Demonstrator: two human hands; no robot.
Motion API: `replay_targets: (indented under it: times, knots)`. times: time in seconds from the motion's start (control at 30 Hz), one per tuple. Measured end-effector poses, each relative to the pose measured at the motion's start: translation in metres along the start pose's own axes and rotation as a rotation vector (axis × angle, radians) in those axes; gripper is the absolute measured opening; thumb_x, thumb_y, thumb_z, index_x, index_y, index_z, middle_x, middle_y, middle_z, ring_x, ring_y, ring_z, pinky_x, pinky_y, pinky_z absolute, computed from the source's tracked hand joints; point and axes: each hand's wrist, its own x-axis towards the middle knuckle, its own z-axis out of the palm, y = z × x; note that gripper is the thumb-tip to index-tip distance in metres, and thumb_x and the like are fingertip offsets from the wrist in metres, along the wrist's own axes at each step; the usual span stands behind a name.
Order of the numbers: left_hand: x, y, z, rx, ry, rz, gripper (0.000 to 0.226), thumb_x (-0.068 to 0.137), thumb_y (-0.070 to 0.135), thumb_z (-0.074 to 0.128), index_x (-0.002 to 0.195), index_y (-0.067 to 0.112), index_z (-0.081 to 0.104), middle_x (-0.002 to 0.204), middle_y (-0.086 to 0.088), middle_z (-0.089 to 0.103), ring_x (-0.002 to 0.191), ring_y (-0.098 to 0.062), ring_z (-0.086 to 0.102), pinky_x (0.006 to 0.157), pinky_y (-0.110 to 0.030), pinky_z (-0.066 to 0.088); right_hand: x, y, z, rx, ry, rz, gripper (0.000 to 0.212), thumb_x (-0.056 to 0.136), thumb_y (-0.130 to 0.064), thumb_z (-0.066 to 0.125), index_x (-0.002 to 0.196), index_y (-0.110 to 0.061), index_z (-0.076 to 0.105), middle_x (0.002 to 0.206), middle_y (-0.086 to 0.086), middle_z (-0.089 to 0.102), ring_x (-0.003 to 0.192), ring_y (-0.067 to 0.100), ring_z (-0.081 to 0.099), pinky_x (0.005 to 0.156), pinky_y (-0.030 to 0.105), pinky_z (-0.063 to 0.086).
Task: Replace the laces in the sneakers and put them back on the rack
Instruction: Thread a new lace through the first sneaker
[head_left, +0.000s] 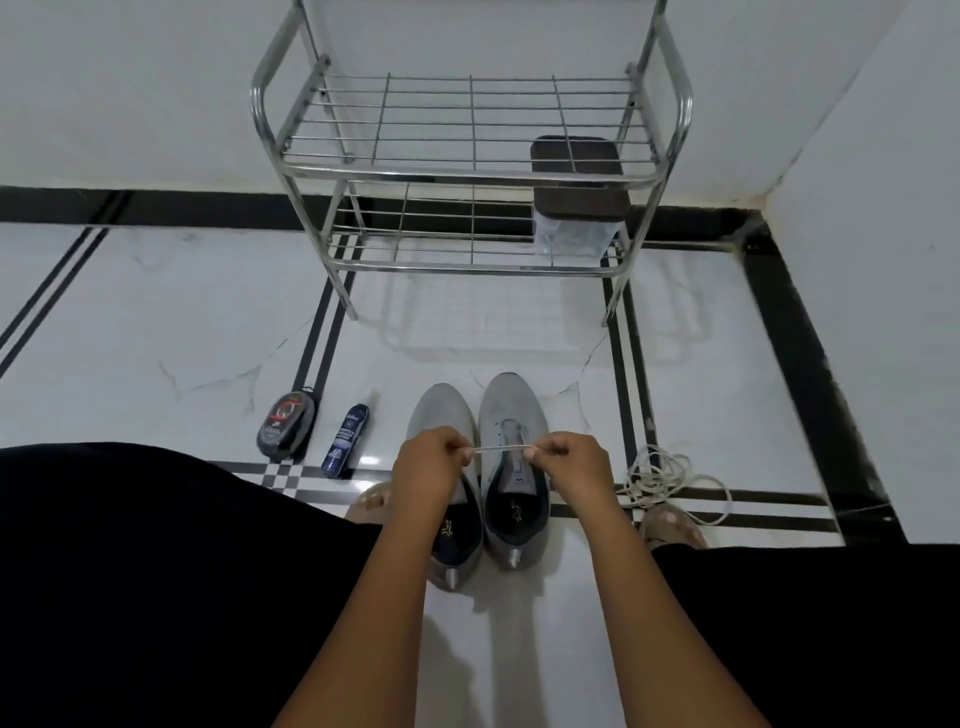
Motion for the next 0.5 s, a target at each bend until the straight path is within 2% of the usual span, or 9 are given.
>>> replay_targets:
  times: [0.07, 0.1, 0.17, 0.23, 0.37, 0.43, 0.5]
  knots:
    - [0.001, 0.001, 0.001, -0.034, 0.010, -0.012, 0.011, 0.090, 0.028, 0.066, 0.096, 0.020, 0.071, 0.093, 0.003, 0.069, 0.084, -0.014, 0.060, 0.072, -0.023, 0.040, 0.000, 0.000, 0.002, -0.111, -0.016, -0.011, 0.014, 0.084, -0.032, 0.069, 0.071, -0.035, 0.066, 0.085, -0.012, 0.070, 0.089, 0.017, 0.065, 0.087, 0.040, 0.053]
    - [0.001, 0.002, 0.001, -0.030, 0.014, -0.013, 0.012, 0.089, 0.029, 0.066, 0.095, 0.019, 0.070, 0.092, 0.003, 0.068, 0.086, -0.014, 0.060, 0.072, -0.023, 0.039, -0.001, 0.000, 0.005, -0.163, -0.044, -0.034, 0.010, 0.087, -0.028, 0.066, 0.080, -0.035, 0.067, 0.092, -0.011, 0.070, 0.094, 0.015, 0.063, 0.090, 0.037, 0.050]
    - [0.002, 0.001, 0.003, -0.030, 0.000, -0.012, 0.012, 0.088, 0.031, 0.067, 0.090, 0.019, 0.068, 0.087, 0.004, 0.066, 0.085, -0.014, 0.060, 0.071, -0.024, 0.039, -0.002, -0.003, 0.013, -0.117, -0.132, -0.119, 0.023, 0.089, -0.017, 0.062, 0.107, -0.030, 0.068, 0.111, -0.008, 0.068, 0.107, 0.013, 0.060, 0.096, 0.031, 0.046]
    - [0.003, 0.001, 0.004, -0.023, -0.032, -0.002, 0.012, 0.088, 0.031, 0.068, 0.088, 0.019, 0.067, 0.087, 0.002, 0.067, 0.080, -0.015, 0.060, 0.070, -0.025, 0.041, -0.004, -0.007, 0.022, -0.032, -0.212, -0.179, 0.030, 0.089, -0.014, 0.063, 0.116, -0.026, 0.067, 0.116, -0.005, 0.068, 0.110, 0.013, 0.060, 0.098, 0.030, 0.046]
    - [0.005, 0.002, 0.009, -0.039, -0.026, -0.030, 0.010, 0.092, 0.023, 0.062, 0.097, 0.020, 0.070, 0.097, -0.001, 0.070, 0.088, -0.019, 0.062, 0.073, -0.026, 0.044, -0.003, -0.006, 0.027, -0.087, -0.176, -0.179, 0.014, 0.089, -0.031, 0.065, 0.095, -0.024, 0.076, 0.091, -0.004, 0.074, 0.092, 0.016, 0.066, 0.089, 0.036, 0.051]
    - [0.005, -0.004, 0.015, -0.050, 0.005, -0.083, 0.020, 0.095, 0.016, 0.053, 0.107, 0.020, 0.068, 0.108, -0.003, 0.068, 0.097, -0.021, 0.061, 0.075, -0.025, 0.041, -0.001, -0.002, 0.022, -0.110, -0.041, -0.152, 0.018, 0.090, -0.034, 0.064, 0.087, -0.022, 0.075, 0.079, -0.003, 0.072, 0.082, 0.019, 0.065, 0.086, 0.034, 0.050]
    - [0.001, -0.014, 0.027, 0.019, -0.053, -0.106, 0.028, 0.096, 0.017, 0.045, 0.119, 0.017, 0.061, 0.113, -0.007, 0.065, 0.102, -0.026, 0.059, 0.077, -0.027, 0.041, 0.000, -0.002, 0.013, -0.096, 0.161, -0.116, 0.020, 0.092, -0.029, 0.059, 0.083, -0.017, 0.073, 0.072, -0.001, 0.067, 0.076, 0.023, 0.063, 0.085, 0.035, 0.049]
